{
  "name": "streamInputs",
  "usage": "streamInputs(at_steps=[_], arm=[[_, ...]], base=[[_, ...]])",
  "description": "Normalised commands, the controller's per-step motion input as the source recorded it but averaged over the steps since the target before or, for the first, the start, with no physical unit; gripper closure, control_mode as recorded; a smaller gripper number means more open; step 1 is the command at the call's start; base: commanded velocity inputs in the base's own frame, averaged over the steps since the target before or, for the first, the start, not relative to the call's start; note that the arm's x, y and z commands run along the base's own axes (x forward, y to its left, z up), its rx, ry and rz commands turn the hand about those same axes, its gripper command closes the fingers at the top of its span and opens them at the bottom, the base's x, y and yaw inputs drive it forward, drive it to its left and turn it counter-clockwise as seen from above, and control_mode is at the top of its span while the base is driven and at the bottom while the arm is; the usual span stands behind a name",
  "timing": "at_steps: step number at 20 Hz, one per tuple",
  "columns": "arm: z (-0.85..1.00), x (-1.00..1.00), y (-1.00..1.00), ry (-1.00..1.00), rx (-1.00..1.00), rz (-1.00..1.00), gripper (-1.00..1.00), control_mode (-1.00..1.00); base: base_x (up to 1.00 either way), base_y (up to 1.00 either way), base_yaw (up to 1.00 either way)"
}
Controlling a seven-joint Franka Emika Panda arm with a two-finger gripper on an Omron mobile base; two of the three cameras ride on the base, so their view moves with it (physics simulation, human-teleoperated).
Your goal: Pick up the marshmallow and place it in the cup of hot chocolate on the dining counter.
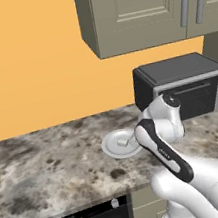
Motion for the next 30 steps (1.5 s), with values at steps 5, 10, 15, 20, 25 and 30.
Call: streamInputs(at_steps=[5,10,15,20,25,30], arm=[[-0.37,0.34,0.01,0.11,0.00,0.00,-1.00,-1.00],[-0.47,0.30,0.00,0.21,0.00,0.00,-1.00,-1.00],[-0.38,0.23,0.03,0.09,0.00,0.00,-1.00,-1.00],[-0.36,0.09,0.00,0.00,0.00,0.00,-1.00,-1.00],[-0.31,0.18,0.00,0.00,0.00,0.00,-1.00,-1.00],[-0.25,0.10,0.01,0.00,0.00,0.00,-1.00,-1.00]], base=[[0.00,0.00,0.00],[0.00,0.00,0.00],[0.00,0.00,0.00],[0.00,0.00,0.00],[0.00,0.00,0.00],[0.00,0.00,0.00]])
